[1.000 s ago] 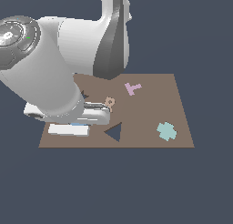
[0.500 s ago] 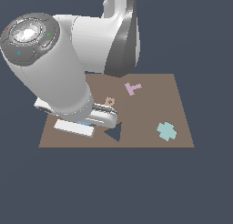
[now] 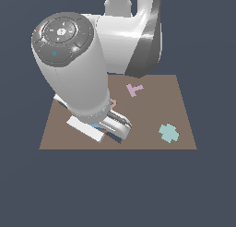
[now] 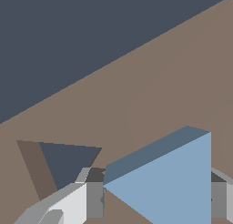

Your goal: Insert a designated object into the corresponding slot on a board.

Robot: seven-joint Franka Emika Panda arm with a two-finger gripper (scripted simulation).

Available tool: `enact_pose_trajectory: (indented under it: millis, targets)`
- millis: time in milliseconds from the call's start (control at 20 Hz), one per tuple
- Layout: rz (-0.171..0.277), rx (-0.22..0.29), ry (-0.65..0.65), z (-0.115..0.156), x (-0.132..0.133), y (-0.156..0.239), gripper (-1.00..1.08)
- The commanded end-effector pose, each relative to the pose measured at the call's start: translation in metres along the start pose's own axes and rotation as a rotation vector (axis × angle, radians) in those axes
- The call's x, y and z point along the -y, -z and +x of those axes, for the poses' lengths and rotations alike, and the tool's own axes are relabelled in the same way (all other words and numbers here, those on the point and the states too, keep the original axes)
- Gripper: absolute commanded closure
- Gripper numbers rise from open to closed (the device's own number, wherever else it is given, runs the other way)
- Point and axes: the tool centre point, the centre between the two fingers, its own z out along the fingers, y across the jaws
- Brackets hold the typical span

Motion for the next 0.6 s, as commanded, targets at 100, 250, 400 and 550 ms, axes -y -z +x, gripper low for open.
enact_pose_trajectory:
  millis: [100,250,400,550]
  targets:
    - [0.000,0.000,-0.149,-0.005,0.019,0.001,1.08]
    - [0.000,0.000,-0.236,-0.006,0.031,0.002,1.08]
    - [0.000,0.000,-0.313,-0.006,0.042,0.002,1.08]
    - [0.000,0.000,-0.379,-0.005,0.051,0.003,1.08]
